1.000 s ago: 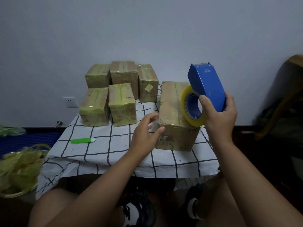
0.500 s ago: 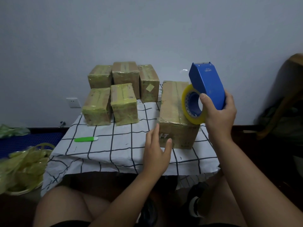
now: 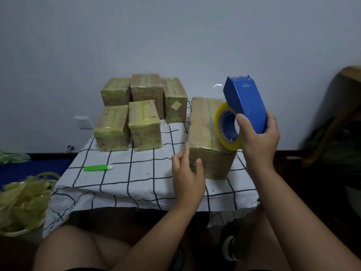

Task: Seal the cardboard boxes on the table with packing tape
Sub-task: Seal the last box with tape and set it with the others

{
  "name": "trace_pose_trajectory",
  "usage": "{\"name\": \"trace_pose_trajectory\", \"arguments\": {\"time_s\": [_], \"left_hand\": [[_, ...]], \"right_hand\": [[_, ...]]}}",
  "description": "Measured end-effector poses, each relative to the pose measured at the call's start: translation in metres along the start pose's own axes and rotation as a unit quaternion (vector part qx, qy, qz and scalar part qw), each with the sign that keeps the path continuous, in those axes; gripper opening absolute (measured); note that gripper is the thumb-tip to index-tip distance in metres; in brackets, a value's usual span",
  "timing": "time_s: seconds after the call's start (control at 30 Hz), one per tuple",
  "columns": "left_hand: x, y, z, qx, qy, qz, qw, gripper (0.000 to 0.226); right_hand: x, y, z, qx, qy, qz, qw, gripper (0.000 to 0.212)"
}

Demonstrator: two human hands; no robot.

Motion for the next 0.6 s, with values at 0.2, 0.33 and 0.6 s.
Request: {"name": "trace_pose_trajectory", "arguments": {"time_s": [0.2, 0.33, 0.6], "left_hand": [[0.0, 0.006, -0.002, 0.012, 0.002, -0.008, 1.0, 0.048], [0.0, 0.014, -0.001, 0.009, 0.002, -0.01, 1.0, 0.056], [-0.002, 0.017, -0.022, -0.02, -0.029, -0.049, 0.998, 0.054]], "right_hand": [[0.001, -0.002, 0.001, -0.002, 0.001, -0.002, 1.0, 0.054], [0.002, -0.002, 0.001, 0.003, -0.001, -0.003, 1.0, 0.057], [0.001, -0.003, 0.001, 0.0, -0.003, -0.003, 1.0, 0.053]]}}
Point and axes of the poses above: each hand's wrist, its own z-axis away from the middle knuckle, its own y-axis out of the back of the hand, x = y × z, the point moved 4 cm from there along -z, towards the middle knuckle, and after that the axes turned 10 degrees about -y, right-handed, at the moved point
